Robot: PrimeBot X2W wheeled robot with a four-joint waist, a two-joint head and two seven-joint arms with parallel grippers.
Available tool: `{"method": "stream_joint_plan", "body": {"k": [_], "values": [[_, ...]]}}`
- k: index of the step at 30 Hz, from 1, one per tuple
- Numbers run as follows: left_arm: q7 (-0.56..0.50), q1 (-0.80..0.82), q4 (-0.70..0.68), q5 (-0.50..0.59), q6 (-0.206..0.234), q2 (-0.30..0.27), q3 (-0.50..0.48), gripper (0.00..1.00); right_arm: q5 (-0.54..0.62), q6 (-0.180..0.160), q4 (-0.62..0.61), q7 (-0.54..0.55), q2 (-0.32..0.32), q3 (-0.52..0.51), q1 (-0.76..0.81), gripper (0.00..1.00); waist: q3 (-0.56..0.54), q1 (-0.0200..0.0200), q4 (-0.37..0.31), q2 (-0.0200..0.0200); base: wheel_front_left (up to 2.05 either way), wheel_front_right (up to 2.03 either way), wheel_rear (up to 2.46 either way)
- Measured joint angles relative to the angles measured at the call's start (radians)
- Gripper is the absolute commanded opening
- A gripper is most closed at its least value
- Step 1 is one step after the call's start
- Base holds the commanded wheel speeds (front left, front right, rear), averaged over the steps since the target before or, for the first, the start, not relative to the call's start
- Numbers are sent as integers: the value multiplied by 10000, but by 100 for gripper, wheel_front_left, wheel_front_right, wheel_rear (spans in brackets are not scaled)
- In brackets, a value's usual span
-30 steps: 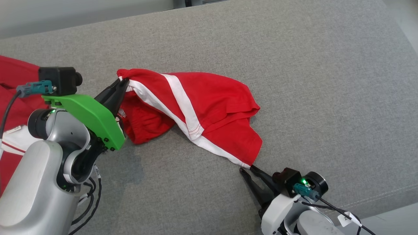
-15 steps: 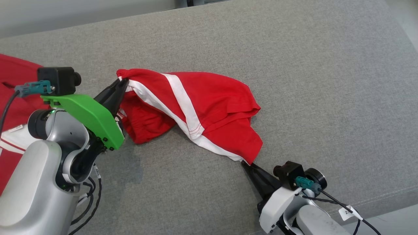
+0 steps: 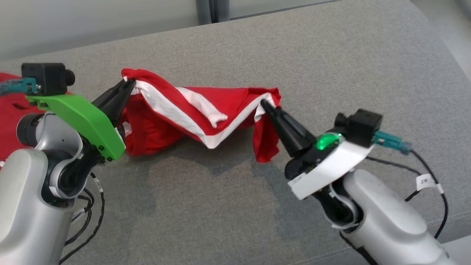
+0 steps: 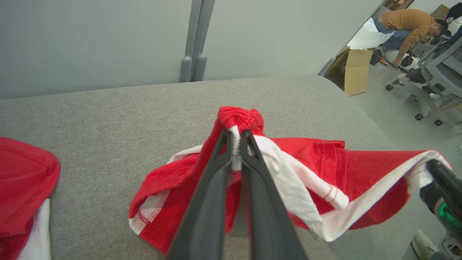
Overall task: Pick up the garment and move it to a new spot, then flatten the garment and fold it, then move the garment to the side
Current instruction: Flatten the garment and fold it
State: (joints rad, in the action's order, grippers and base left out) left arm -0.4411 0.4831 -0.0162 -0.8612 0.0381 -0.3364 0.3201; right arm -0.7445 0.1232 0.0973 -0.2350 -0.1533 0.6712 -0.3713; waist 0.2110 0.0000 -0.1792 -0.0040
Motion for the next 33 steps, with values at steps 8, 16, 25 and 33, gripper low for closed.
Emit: {"method": "stream_joint_plan", "body": {"k": [8, 16, 25, 33], "values": [[-380, 223, 0, -165, -21, -61, -171, 0, -2150, 0, -1498, 571, -1118, -871, -522, 0, -319, 0, 128, 0, 0, 0, 0], [-483, 202, -326, -600, 54, -90, -449, 0, -3455, 0, -2073, 1093, -2276, -1778, -515, 0, -566, 0, 249, 0, 0, 0, 0], [-702, -23, -1398, -1168, -86, -282, -639, 0, -4215, 0, -3427, 1434, -3296, -2157, -463, 0, -850, 0, 298, 0, 0, 0, 0], [-1191, -121, -2987, -1908, -113, -316, -874, 0, -5352, 0, -5534, 1256, -3952, -3361, -465, 0, -1214, 0, 270, 0, 0, 0, 0]]}}
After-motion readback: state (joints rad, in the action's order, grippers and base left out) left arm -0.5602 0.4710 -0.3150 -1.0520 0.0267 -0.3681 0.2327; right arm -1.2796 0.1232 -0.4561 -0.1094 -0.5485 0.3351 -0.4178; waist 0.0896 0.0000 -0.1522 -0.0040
